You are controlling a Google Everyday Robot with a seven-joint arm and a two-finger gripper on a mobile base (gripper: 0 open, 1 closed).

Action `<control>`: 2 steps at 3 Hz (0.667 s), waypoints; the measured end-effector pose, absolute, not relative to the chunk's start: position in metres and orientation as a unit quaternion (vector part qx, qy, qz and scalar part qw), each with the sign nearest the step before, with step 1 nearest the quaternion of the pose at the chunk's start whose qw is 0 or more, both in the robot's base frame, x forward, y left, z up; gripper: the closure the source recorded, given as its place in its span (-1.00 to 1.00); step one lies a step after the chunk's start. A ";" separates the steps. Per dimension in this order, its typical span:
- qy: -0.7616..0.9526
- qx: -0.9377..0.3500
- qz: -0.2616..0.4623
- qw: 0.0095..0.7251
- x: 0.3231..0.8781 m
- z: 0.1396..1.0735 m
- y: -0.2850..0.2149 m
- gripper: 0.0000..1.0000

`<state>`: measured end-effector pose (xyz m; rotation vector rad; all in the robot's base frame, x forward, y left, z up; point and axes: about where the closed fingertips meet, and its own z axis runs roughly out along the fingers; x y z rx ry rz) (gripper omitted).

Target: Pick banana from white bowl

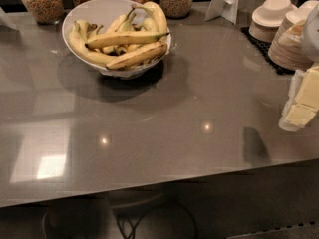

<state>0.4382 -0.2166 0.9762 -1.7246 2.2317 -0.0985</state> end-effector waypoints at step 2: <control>0.758 -0.620 -0.033 0.201 0.453 0.984 -0.202 -1.00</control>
Offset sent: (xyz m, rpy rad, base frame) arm 0.0414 0.0436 0.0216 0.1395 -0.1918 0.1690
